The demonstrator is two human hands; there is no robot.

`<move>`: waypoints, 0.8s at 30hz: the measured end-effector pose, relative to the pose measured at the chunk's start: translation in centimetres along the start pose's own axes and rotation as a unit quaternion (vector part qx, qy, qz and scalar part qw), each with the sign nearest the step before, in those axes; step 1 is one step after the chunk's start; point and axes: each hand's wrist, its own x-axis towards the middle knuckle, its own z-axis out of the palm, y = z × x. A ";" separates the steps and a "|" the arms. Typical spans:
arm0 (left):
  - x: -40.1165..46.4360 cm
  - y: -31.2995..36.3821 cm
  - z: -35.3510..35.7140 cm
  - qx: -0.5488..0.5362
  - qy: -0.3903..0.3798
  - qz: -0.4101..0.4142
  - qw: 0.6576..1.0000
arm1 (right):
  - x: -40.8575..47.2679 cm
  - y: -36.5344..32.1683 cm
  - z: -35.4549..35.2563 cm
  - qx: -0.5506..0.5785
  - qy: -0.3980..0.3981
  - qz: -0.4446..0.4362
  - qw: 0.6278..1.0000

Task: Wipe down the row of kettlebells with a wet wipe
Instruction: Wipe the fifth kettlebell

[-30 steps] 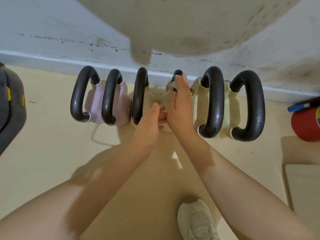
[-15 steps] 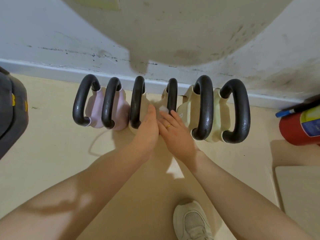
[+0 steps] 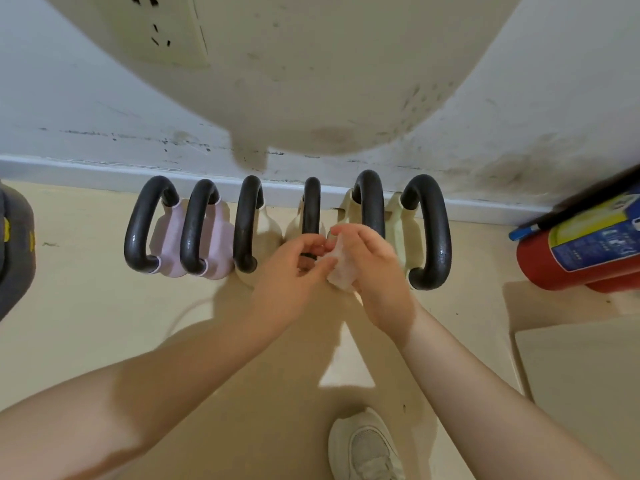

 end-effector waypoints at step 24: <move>11.9 4.1 6.2 0.026 -0.089 -0.231 0.969 | 8.5 -4.4 -9.6 -0.258 0.122 -0.016 0.958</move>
